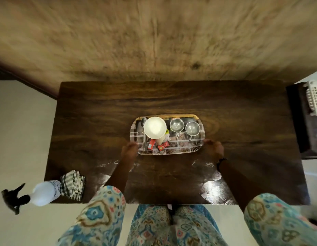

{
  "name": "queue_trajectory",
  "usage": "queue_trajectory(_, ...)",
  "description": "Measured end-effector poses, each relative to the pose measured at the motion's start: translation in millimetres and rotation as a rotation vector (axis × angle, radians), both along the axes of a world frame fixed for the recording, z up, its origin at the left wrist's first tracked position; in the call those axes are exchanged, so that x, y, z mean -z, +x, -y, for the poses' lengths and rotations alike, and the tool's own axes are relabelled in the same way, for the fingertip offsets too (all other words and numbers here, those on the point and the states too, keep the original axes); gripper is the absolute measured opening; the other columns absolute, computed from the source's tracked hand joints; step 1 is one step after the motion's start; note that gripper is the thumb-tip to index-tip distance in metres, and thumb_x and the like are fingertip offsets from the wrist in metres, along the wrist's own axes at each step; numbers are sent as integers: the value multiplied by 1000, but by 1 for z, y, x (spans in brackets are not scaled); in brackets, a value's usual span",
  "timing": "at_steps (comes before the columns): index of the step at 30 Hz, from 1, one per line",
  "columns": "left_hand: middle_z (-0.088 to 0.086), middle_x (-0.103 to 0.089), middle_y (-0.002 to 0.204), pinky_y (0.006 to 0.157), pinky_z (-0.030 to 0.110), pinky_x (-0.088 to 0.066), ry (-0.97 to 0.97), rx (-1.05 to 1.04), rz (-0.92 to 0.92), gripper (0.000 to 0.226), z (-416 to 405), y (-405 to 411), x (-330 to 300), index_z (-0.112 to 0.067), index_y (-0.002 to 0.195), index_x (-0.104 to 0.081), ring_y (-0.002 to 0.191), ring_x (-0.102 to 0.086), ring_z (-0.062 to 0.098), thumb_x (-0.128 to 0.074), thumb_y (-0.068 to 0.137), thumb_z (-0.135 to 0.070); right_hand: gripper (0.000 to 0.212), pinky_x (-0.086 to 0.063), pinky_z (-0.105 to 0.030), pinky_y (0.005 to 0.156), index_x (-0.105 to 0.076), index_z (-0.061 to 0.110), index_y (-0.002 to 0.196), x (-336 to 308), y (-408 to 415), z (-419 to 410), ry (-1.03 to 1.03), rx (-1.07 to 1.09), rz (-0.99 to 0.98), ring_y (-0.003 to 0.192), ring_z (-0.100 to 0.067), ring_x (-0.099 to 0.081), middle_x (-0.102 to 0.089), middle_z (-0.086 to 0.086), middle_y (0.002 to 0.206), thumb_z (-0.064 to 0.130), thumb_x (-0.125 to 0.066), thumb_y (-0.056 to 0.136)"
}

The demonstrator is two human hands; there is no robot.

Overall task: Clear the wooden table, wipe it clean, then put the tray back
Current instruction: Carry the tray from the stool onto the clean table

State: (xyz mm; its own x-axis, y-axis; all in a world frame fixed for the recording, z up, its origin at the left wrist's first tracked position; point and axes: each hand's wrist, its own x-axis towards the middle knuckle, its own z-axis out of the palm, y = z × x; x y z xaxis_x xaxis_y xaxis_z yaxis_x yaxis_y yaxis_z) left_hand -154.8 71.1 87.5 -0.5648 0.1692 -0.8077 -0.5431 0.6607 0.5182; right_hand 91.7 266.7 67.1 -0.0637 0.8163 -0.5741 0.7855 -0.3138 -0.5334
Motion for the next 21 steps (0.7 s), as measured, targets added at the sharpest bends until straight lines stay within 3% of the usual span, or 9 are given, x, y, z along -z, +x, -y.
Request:
queue_trajectory(2,-1,-67,76,57,19,-47,130,72,80,25,2,13,-19,-14,86,-65,68,-57,13,-45,94,-1,20,-42,-4,69,-71,-1,106,-19,-8,18,16,-7,-96,101,-15,-65,-70,-15,108,8,-61,90)
queue_trajectory(4,-9,-67,52,44,12,-47,188,102,111,48,-2,22,-31,-20,61,-69,57,-61,14,-44,93,6,15,-40,2,63,-71,-2,99,-37,-18,35,21,-65,-207,83,3,-62,-70,-8,101,-1,-63,86)
queue_trajectory(7,-13,-66,49,44,12,-48,230,99,160,30,-3,36,-62,-20,74,-60,50,-63,6,-46,94,-1,15,-46,-11,72,-72,12,89,-63,-20,57,28,-99,-308,85,-10,-62,-70,-6,90,-1,-64,85)
queue_trajectory(11,-7,-67,69,63,22,-45,300,53,122,13,5,57,-86,-15,85,-58,69,-60,11,-52,91,-5,12,-51,-36,84,-72,11,87,-82,-13,82,12,14,-413,87,-15,-61,-69,-4,88,1,-65,85)
queue_trajectory(14,-11,-68,55,64,22,-43,327,61,124,18,12,73,-99,-17,80,-58,62,-60,7,-52,90,-3,8,-52,-37,87,-73,12,89,-95,-5,96,20,48,-432,87,-14,-62,-70,-4,91,8,-68,85)
queue_trajectory(18,-3,-65,80,67,24,-43,330,80,81,12,27,93,-116,-16,94,-57,72,-59,9,-50,92,-6,8,-51,-35,87,-72,7,92,-114,4,110,30,21,-474,86,-13,-60,-69,-4,91,9,-66,87)
queue_trajectory(21,-3,-66,84,67,25,-45,354,79,57,15,41,106,-126,-14,104,-57,76,-60,9,-51,92,-8,8,-49,-31,79,-71,6,90,-124,9,116,37,-24,-489,81,-12,-58,-67,-2,85,10,-66,87)
